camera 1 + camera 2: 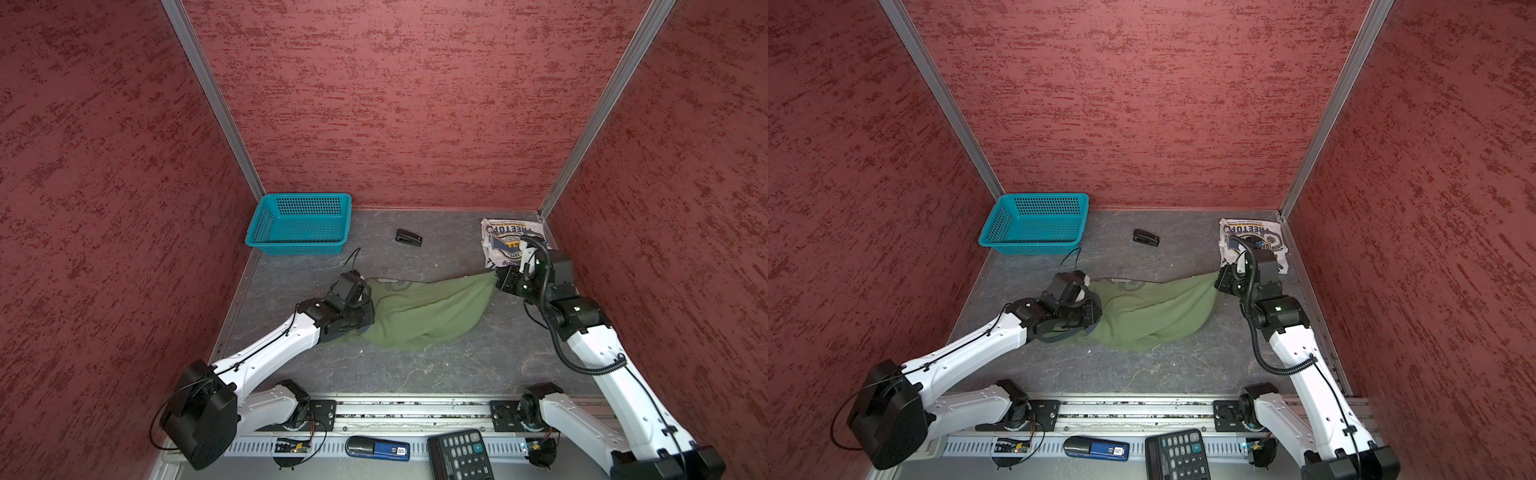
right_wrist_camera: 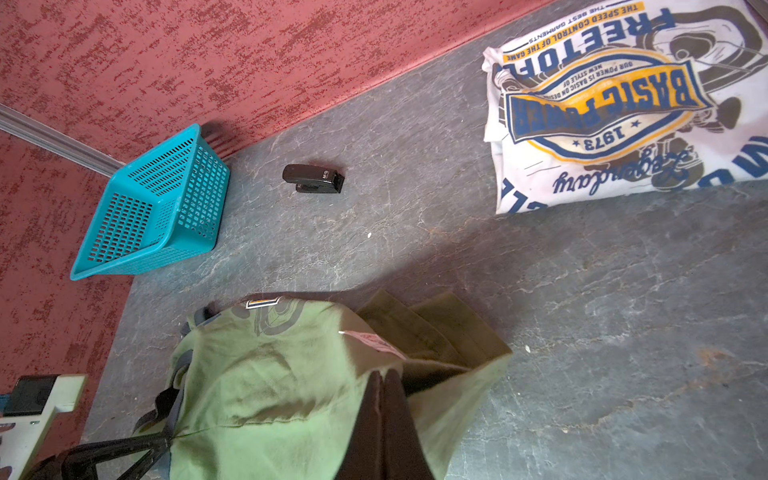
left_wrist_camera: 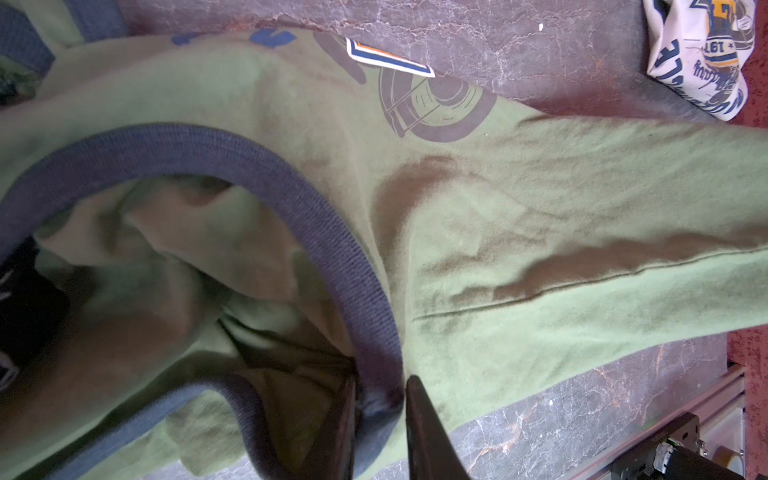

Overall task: Fold and stack the tank tops
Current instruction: 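Release and raise the right gripper while the left gripper lifts the strap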

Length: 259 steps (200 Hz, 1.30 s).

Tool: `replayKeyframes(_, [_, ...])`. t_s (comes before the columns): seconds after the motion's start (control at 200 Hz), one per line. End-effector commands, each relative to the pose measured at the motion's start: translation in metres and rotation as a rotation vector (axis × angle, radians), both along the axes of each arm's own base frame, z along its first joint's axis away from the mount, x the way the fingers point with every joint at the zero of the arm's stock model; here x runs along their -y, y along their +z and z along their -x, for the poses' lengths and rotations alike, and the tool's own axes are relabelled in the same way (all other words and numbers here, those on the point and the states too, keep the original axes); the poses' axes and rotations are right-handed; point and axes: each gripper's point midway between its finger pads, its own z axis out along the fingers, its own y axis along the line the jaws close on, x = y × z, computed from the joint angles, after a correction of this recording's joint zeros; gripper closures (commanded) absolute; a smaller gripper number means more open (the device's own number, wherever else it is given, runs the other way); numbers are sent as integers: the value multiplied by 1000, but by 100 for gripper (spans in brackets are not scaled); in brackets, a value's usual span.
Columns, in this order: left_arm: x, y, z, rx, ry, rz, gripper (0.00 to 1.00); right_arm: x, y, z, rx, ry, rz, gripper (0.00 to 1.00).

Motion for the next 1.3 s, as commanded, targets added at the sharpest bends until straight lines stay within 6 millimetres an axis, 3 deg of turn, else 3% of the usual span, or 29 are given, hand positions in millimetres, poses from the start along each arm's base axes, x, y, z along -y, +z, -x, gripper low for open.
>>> replayKeyframes(0.0, [5, 4, -11, 23, 5, -4, 74, 4, 6, -1, 16, -22, 7, 100])
replayKeyframes(0.18, [12, -2, -16, 6, -1, 0, 72, 4, 7, 1, 17, -20, 7, 100])
replayKeyframes(0.326, [10, 0, -17, 10, 13, -2, 84, 6, 7, 2, 17, -27, 15, 100])
replayKeyframes(0.426, [3, 12, -16, 37, 32, -10, 90, 11, 15, 3, 33, -46, 33, 100])
replayKeyframes(0.531, [-8, 41, -13, 108, 55, -6, 93, 20, 33, 9, 73, -78, 65, 100])
replayKeyframes(0.736, [-32, 127, -2, 311, 72, 67, 94, 32, 93, 29, 211, -114, 80, 100])
replayKeyframes(1.082, [-66, 290, 23, 637, 47, 125, 98, 34, 256, 87, 572, -85, -22, 100])
replayKeyframes(1.187, [-66, 305, 22, 676, 53, 138, 99, 29, 275, 94, 626, -56, -55, 100])
replayKeyframes(1.292, [-49, 292, 11, 602, 3, 141, 100, 23, 264, 81, 584, -35, -61, 100])
